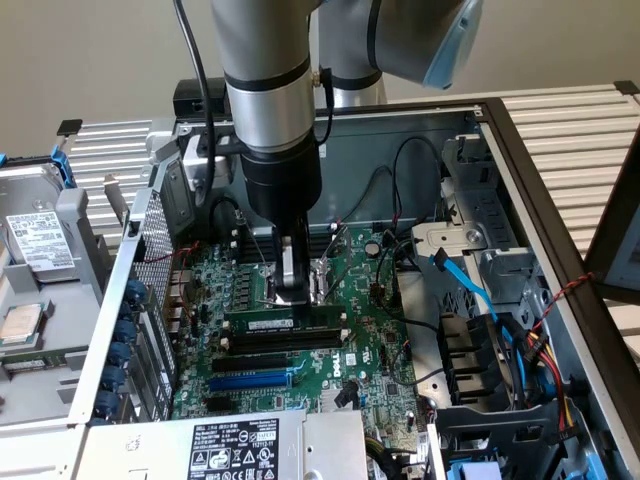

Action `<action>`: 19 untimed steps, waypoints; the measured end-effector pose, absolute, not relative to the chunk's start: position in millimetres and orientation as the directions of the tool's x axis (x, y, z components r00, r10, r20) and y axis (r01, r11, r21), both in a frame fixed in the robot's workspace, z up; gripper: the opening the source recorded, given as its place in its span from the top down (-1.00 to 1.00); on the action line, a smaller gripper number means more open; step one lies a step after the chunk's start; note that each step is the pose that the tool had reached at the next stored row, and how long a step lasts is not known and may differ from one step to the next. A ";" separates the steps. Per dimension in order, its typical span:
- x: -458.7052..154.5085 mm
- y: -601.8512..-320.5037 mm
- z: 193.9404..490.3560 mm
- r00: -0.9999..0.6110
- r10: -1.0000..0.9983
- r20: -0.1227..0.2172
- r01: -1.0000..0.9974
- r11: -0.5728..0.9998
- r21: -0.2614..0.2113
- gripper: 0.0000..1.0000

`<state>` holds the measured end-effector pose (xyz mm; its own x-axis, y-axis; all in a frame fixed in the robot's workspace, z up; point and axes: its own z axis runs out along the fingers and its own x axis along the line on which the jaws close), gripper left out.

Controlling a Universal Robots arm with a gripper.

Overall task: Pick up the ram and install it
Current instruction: 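Insert the ram into the slot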

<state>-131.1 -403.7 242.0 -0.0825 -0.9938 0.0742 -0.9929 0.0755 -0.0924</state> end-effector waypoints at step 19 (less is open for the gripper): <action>-131.2 -410.0 241.0 -0.069 -0.997 0.040 -0.994 0.065 -0.089 0.76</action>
